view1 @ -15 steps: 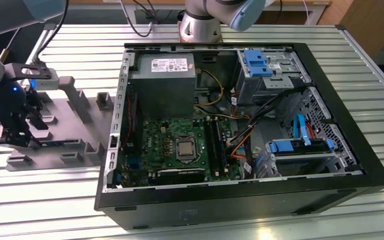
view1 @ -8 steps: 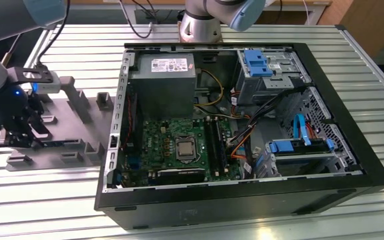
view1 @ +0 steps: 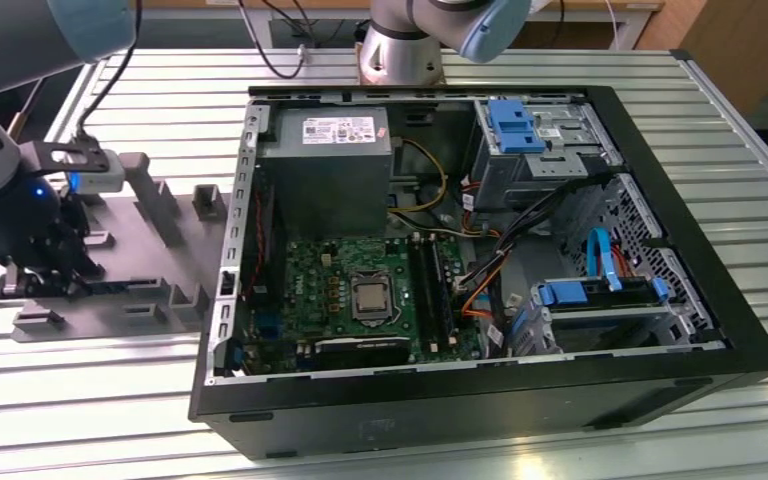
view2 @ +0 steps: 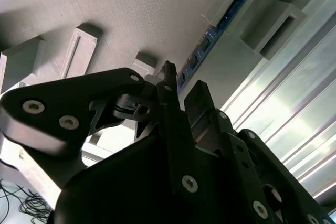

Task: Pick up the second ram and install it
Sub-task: 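Pick up the second ram and move it above second insertion slot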

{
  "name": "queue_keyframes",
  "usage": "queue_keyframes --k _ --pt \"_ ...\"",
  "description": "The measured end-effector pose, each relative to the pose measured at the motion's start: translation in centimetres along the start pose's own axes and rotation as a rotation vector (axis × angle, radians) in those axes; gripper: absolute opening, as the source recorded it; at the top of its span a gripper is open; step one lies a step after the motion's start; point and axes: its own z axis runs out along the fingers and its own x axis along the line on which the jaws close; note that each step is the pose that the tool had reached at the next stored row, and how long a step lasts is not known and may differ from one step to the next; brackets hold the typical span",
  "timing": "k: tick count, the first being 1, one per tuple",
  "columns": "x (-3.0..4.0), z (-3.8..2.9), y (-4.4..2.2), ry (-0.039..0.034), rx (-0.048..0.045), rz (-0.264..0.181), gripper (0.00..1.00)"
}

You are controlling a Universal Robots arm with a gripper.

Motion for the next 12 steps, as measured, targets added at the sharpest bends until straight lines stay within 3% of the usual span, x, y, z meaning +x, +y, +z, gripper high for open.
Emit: queue_keyframes --k 6,8,9,12 --pt "0.06 0.51 0.05 -0.0001 0.0001 0.000 0.34" --pt "0.05 0.60 0.06 0.0000 0.0000 0.000 0.32" --pt "0.05 0.64 0.07 0.0000 0.0000 0.000 0.25" --pt "0.05 0.78 0.06 0.0000 0.0001 0.000 0.25"
